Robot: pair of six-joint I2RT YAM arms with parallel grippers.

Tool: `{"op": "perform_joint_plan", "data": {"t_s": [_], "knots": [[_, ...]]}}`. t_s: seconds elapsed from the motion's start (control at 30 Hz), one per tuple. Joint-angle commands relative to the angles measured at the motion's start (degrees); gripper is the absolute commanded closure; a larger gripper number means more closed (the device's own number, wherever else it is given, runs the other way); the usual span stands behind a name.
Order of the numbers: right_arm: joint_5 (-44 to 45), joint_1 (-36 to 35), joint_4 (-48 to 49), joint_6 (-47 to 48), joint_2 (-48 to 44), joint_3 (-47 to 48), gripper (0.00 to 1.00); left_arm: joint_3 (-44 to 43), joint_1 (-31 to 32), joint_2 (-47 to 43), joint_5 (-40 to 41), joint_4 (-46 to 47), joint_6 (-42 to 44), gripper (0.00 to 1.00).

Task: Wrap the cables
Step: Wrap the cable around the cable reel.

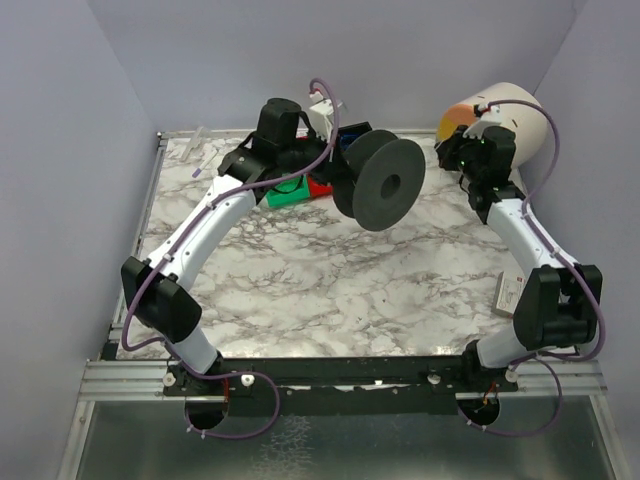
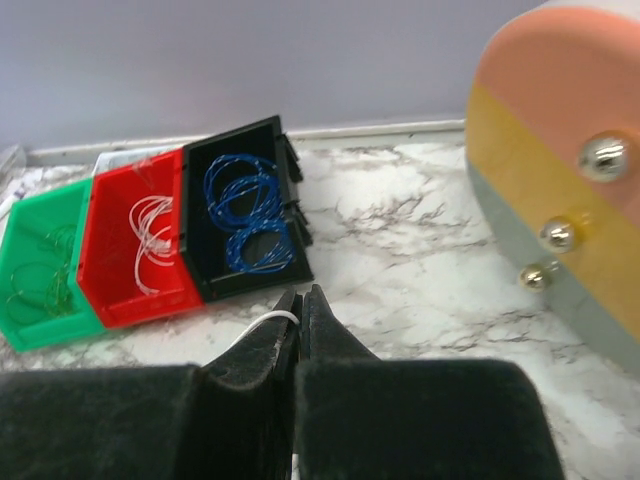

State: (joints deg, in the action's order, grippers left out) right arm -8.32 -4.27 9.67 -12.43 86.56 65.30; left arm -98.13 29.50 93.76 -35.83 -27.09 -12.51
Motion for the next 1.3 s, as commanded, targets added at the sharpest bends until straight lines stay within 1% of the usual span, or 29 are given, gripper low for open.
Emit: {"op": "perform_joint_plan", "data": {"t_s": [0.0,0.07,0.1,0.17,0.27,0.33,0.43,0.53,0.63,0.8,0.97,1.1,1.17,1.27], "knots": [[1.79,5.33,-1.54,-0.53,-1.34,3.92,1.0,-2.36,3.76,-4.03,2.5,-8.52,9.96,1.0],[-0.47,6.28,-2.05,0.49,-2.07,4.79,0.99,-2.38,5.18,-3.94,5.77,-9.75,12.04,1.0],[-2.93,6.6,-2.04,1.56,-2.52,5.1,1.0,-2.52,6.04,-3.84,7.84,-10.26,13.06,1.0],[-10.04,6.72,-3.36,4.65,-3.45,6.66,1.0,-3.0,7.51,-3.52,13.63,-10.73,14.83,1.0],[-23.15,6.73,-9.05,7.35,-4.48,10.43,0.99,-4.07,9.24,-2.77,21.52,-10.24,15.5,1.0],[-27.01,6.68,-11.66,6.52,-5.87,10.68,1.0,-4.7,10.43,-2.17,26.08,-9.89,16.15,1.0],[-28.7,6.75,-10.22,3.32,-8.45,9.01,0.99,-4.97,12.37,-1.0,31.59,-9.36,16.74,1.0],[-31.25,6.72,-11.45,1.5,-8.76,10.56,0.99,-5.0,14.36,0.17,37.63,-8.81,17.75,1.0],[-31.93,6.65,-12.44,0.37,-8.88,12.16,1.0,-5.08,16.13,1.1,42.06,-8.47,18.83,1.0],[-31.43,6.69,-16.29,2.12,-8.44,16.09,0.99,-4.76,18.14,2.11,48.56,-7.53,20.4,1.0],[-30.14,6.69,-20.61,4.05,-8.31,19.8,0.99,-4.74,19.5,2.86,53.41,-6.57,21.45,1.0],[-32.54,6.5,-22.76,2.87,-8.39,21.88,1.0,-4.73,21.18,4.04,59.91,-4.99,22.53,1.0],[-34.18,5.84,-23.63,2.11,-8.49,22.38,0.99,-5.03,21.99,4.91,63.79,-3.9,22.78,1.0],[-34.36,2.95,-26.01,2.83,-8.69,22.71,0.99,-6.03,22.67,6.13,67.11,-3.01,22.47,1.0]]}}
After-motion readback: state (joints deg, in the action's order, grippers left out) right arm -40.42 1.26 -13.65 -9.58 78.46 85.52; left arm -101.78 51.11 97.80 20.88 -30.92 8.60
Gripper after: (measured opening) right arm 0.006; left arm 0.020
